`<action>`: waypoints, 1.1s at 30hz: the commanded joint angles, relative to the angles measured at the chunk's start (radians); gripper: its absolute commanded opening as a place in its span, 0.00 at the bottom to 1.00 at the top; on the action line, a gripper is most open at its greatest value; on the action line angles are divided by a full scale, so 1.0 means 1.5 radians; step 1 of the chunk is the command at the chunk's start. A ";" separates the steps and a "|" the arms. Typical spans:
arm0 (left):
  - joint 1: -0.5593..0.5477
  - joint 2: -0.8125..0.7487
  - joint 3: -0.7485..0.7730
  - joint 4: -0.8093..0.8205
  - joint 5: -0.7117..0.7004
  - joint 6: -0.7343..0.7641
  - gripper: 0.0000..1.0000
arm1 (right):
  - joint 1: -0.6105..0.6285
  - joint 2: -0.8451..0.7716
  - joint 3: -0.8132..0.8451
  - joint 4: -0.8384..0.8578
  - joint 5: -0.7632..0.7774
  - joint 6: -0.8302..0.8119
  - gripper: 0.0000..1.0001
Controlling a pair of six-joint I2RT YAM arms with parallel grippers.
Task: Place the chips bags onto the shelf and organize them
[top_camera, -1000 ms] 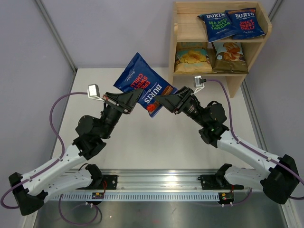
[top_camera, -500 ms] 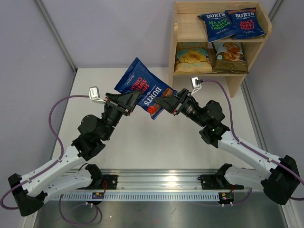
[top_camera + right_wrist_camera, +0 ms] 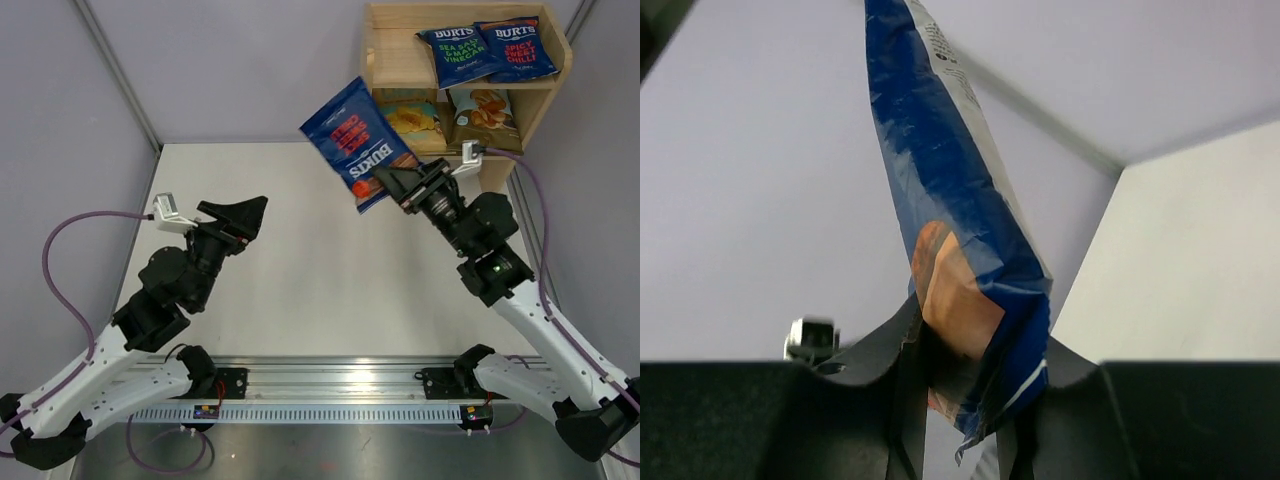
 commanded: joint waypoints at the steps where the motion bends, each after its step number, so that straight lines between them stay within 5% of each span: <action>1: 0.000 -0.015 0.047 -0.097 -0.077 0.103 0.82 | -0.092 -0.015 0.075 -0.080 0.059 0.006 0.13; 8: 0.000 0.013 0.133 -0.302 -0.060 0.221 0.83 | -0.184 0.097 0.286 -0.198 0.158 0.002 0.13; 16: 0.000 0.006 0.182 -0.456 -0.017 0.308 0.86 | -0.194 0.285 0.509 -0.275 0.274 0.014 0.13; 29: 0.000 -0.098 0.098 -0.482 -0.070 0.367 0.88 | -0.193 0.597 0.954 -0.473 0.274 -0.008 0.17; 33: 0.000 -0.121 0.071 -0.475 -0.089 0.372 0.88 | -0.182 0.639 0.986 -0.492 0.291 -0.011 0.19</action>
